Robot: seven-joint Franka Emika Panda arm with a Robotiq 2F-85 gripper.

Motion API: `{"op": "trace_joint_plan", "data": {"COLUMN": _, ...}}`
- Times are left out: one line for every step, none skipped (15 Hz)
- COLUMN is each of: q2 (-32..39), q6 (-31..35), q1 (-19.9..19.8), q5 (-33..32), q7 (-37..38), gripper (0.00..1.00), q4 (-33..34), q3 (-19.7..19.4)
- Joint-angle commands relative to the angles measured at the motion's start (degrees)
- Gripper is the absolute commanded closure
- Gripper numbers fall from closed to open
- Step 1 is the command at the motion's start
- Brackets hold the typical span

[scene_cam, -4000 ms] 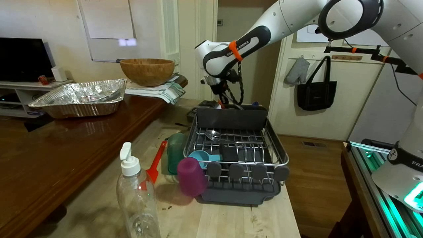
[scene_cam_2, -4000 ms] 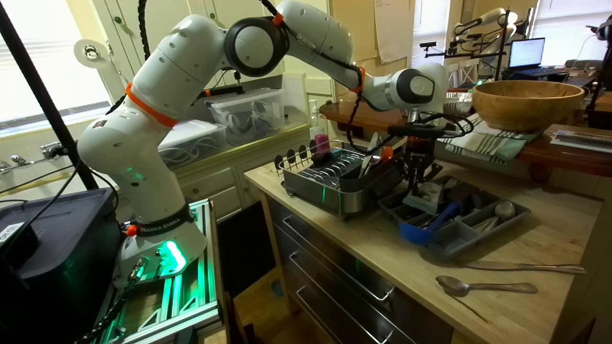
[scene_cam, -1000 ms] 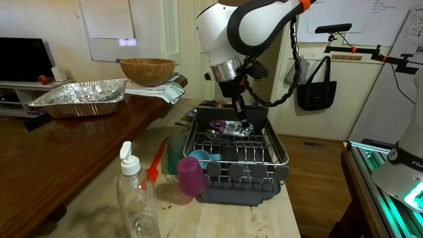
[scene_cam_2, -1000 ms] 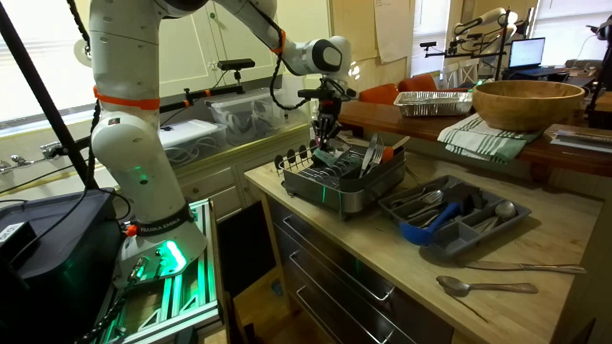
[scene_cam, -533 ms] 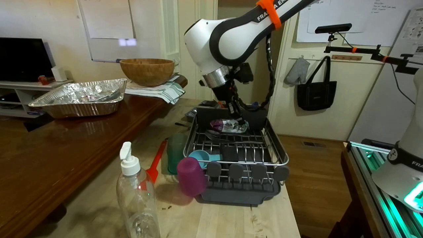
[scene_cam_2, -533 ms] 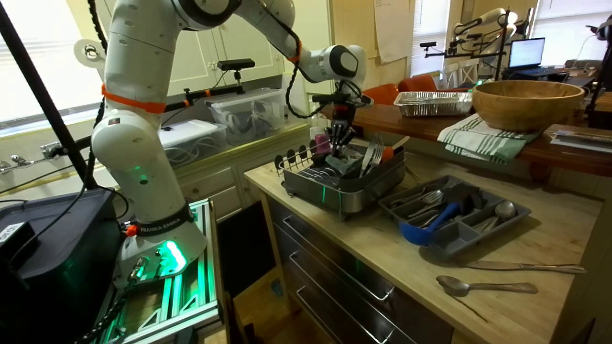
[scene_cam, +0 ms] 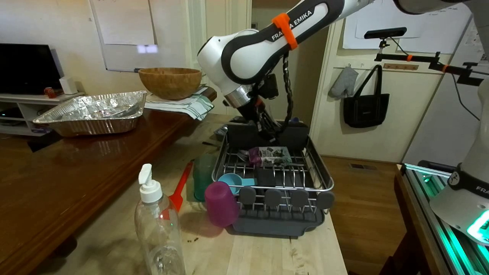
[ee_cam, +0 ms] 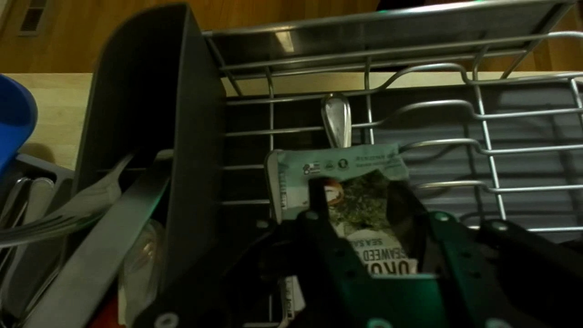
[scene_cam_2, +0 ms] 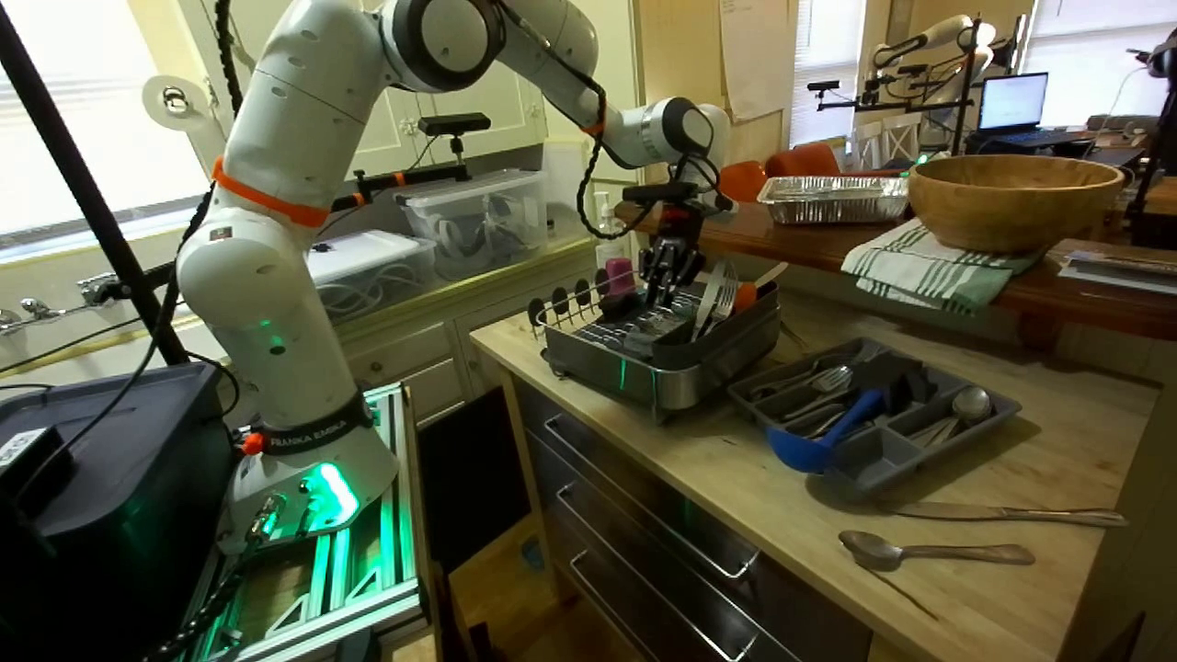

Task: Pick up the sachet and place it on the dish rack

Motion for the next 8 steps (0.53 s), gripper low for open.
{"op": "trace_joint_plan", "data": {"q2": -3.8, "q6": -1.3, "q1": 1.0, "q5": 0.9, "q7": 0.5, "gripper": 0.27, "q4": -2.6, "q3": 0.7}}
{"op": "trace_joint_plan", "data": {"q2": -6.1, "q6": -0.1, "q1": 1.2, "q5": 1.0, "q7": 0.8, "gripper": 0.2, "q4": -5.0, "q3": 1.1}}
{"op": "trace_joint_plan", "data": {"q2": -9.0, "q6": 1.3, "q1": 1.6, "q5": 0.9, "q7": 1.5, "gripper": 0.12, "q4": -8.1, "q3": 1.4}}
{"op": "trace_joint_plan", "data": {"q2": -11.5, "q6": 2.4, "q1": 1.9, "q5": 0.9, "q7": 2.8, "gripper": 0.05, "q4": -10.6, "q3": 1.7}}
{"op": "trace_joint_plan", "data": {"q2": -15.0, "q6": 4.3, "q1": 2.3, "q5": 0.7, "q7": 4.6, "gripper": 0.0, "q4": -14.3, "q3": 1.9}}
{"op": "trace_joint_plan", "data": {"q2": -17.6, "q6": 5.7, "q1": 2.6, "q5": 0.4, "q7": 6.1, "gripper": 0.0, "q4": -16.4, "q3": 2.1}}
{"op": "trace_joint_plan", "data": {"q2": -20.4, "q6": 7.7, "q1": 2.7, "q5": 0.3, "q7": 7.6, "gripper": 0.0, "q4": -18.9, "q3": 2.2}}
{"op": "trace_joint_plan", "data": {"q2": -23.3, "q6": 10.1, "q1": 2.6, "q5": 0.2, "q7": 9.8, "gripper": 0.0, "q4": -21.4, "q3": 2.0}}
